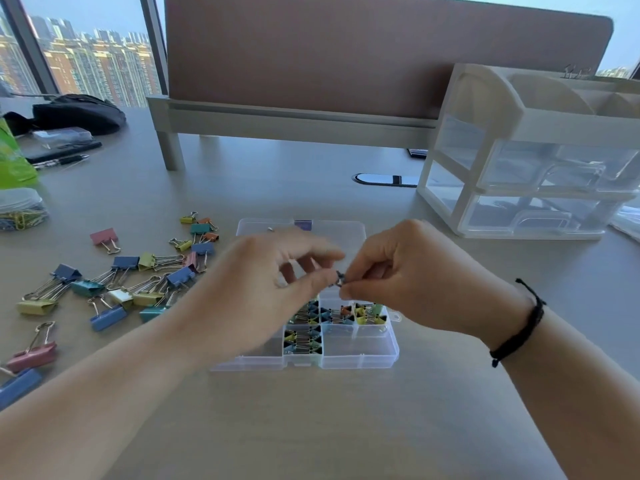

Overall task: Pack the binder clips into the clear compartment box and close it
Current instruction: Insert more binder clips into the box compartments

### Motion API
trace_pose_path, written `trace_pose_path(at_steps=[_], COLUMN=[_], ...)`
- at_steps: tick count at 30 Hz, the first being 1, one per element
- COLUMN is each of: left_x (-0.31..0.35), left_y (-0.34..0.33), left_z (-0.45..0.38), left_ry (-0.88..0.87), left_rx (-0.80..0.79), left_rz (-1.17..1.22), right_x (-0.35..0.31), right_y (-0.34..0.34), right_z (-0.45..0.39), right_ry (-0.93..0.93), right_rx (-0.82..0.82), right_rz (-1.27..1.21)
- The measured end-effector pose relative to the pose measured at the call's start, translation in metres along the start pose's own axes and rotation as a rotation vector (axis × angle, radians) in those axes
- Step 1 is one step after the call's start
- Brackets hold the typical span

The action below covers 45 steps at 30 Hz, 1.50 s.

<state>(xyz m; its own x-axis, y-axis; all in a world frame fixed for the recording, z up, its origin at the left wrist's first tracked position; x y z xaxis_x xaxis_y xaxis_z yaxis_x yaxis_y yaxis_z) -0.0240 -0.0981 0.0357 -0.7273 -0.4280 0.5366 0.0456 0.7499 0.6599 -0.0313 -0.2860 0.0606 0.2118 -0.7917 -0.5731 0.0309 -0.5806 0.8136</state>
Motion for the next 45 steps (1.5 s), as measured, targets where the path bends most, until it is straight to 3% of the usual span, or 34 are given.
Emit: trace_pose_path(at_steps=[3, 16, 45], left_x=[0.0, -0.005, -0.007], left_y=[-0.004, -0.005, -0.004], left_z=[0.003, 0.003, 0.0], left_ry=[-0.068, -0.011, -0.015], left_rx=[-0.04, -0.079, -0.1], left_rz=[-0.062, -0.098, -0.114], right_x=[0.002, -0.005, -0.009], right_y=[-0.003, -0.01, -0.009], right_z=[-0.001, 0.003, 0.004], right_ry=[-0.029, 0.037, 0.083], right_rx=[-0.038, -0.039, -0.042], right_rz=[0.042, 0.201, 0.211])
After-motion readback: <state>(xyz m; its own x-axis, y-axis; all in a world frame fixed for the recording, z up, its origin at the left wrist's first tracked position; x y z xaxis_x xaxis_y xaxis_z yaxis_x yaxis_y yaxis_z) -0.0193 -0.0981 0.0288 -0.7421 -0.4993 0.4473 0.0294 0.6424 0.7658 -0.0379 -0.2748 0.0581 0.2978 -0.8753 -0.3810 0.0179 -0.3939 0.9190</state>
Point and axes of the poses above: each hand's wrist, its own z-axis away from the middle knuckle, its own y-axis out of the back of the hand, x = y × z, the point moved 2 cm from there along -z, towards the middle knuckle, and after that the axes turned 10 degrees about -y, right-handed, at the moved point
